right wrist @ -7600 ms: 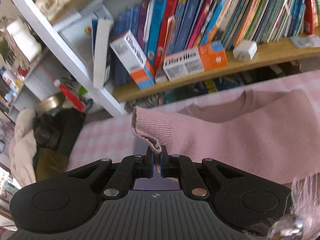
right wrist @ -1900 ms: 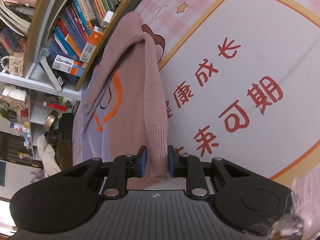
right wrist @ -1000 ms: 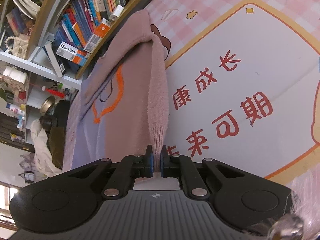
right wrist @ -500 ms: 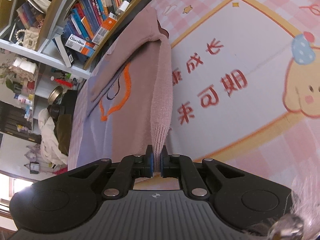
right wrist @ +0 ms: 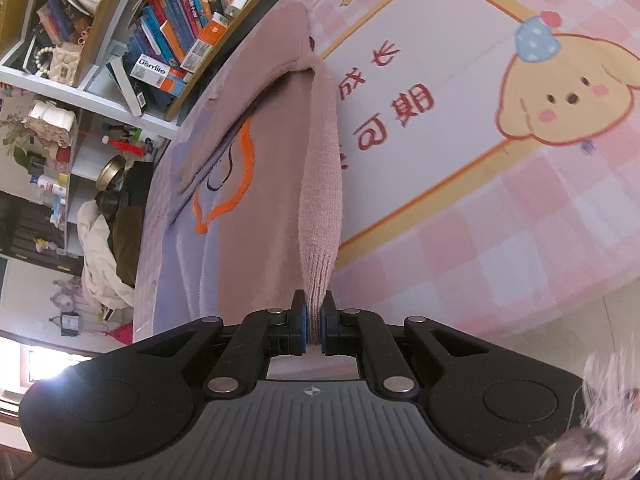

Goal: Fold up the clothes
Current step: 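Hold the sweater hem with both grippers and lift it slightly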

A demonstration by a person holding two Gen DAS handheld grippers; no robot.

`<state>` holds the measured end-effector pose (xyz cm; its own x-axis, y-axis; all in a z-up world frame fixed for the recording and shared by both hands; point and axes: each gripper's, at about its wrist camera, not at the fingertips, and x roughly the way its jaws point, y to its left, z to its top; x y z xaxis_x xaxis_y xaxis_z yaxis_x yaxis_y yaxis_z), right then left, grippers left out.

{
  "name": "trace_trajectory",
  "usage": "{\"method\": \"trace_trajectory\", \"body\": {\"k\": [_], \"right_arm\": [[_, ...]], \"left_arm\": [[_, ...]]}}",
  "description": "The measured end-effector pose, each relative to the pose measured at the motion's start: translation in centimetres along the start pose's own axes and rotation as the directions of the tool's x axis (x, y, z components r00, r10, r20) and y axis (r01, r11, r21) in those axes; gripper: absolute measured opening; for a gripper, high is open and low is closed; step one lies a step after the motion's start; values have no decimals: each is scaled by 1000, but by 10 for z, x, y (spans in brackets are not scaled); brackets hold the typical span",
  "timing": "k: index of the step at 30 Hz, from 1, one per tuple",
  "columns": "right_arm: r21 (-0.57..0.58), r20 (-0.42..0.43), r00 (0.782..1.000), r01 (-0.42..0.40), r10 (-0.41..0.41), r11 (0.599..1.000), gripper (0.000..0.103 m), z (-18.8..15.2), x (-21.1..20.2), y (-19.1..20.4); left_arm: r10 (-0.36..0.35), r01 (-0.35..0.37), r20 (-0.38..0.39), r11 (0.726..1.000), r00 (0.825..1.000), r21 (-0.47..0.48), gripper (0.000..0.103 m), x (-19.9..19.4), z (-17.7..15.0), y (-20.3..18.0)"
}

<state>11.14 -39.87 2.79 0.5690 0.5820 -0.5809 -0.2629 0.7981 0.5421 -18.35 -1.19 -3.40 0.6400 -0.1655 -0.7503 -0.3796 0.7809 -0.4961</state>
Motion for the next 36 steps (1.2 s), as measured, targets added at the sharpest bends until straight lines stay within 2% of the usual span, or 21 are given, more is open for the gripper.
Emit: {"method": "trace_trajectory", "body": {"k": [13,19,22,24,26,35,36], "right_arm": [[-9,-10,1000,0,0,1000,6,-4,0,-2],[-13,-15,1000,0,0,1000,6,-6,0,-2],[-15,-17,1000,0,0,1000,6,-7,0,-3],[-17,-18,1000,0,0,1000,6,-8,0,-3],[-18,-20,1000,0,0,1000,6,-8,0,-3],[-25,-27,1000,0,-1,1000,6,-11,0,-4],[-25,-28,1000,0,-1,1000,6,-12,0,-4]], "left_arm": [[0,-6,50,993,999,122,4,-10,-6,-25],[29,-33,52,996,998,88,5,-8,-10,-22],[33,-36,44,997,998,69,12,-5,-9,-17],[39,-42,42,996,998,75,28,-2,-8,-16],[55,-59,45,994,997,90,34,1,-7,-18],[95,-100,49,988,994,115,31,14,5,-20],[97,-102,40,988,994,118,21,15,5,-20]]}}
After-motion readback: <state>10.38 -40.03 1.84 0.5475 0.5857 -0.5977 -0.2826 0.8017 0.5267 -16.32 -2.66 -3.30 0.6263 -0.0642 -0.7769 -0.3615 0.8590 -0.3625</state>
